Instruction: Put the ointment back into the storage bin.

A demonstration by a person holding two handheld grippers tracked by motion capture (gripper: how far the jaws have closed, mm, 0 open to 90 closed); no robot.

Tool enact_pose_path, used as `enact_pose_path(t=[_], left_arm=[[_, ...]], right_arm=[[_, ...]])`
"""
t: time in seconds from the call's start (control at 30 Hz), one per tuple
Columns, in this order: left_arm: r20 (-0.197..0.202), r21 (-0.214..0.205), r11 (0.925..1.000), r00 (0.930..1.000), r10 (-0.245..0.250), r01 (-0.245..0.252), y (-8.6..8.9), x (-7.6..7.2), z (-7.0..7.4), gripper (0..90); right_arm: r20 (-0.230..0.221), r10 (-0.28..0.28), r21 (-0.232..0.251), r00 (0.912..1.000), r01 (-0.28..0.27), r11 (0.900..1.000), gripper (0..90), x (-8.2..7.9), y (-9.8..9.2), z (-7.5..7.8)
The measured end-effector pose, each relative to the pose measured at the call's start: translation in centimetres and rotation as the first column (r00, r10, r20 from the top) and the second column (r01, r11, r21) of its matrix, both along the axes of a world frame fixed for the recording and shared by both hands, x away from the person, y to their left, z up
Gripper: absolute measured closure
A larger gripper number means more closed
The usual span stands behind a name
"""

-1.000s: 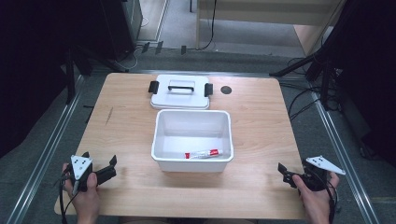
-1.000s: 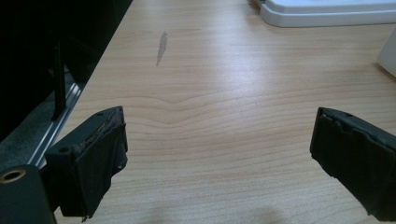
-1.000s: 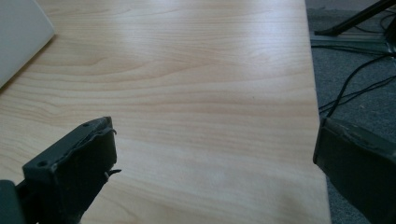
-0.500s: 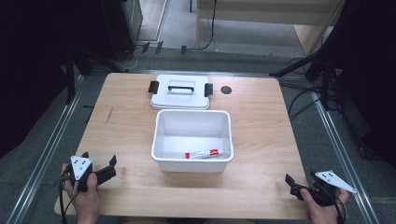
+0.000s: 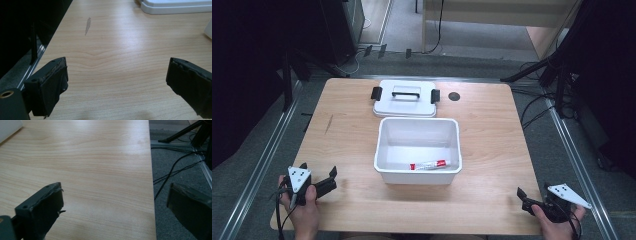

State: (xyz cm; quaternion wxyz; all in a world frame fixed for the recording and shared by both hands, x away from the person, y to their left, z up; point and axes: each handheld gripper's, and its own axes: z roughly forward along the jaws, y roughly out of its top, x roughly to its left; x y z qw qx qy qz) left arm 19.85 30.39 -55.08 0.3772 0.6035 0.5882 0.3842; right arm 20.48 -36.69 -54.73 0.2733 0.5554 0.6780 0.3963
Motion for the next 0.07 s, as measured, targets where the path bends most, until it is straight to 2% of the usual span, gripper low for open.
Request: enact_pose_path(t=[0.07], left_arm=[[0.001,-0.003,1.0000,1.0000,0.000,0.000,0.01,0.00,0.00,4.3]], right_arm=[[-0.003,-0.007,0.004,1.0000,0.007,1.0000,6.0,0.00,-0.03,0.01]])
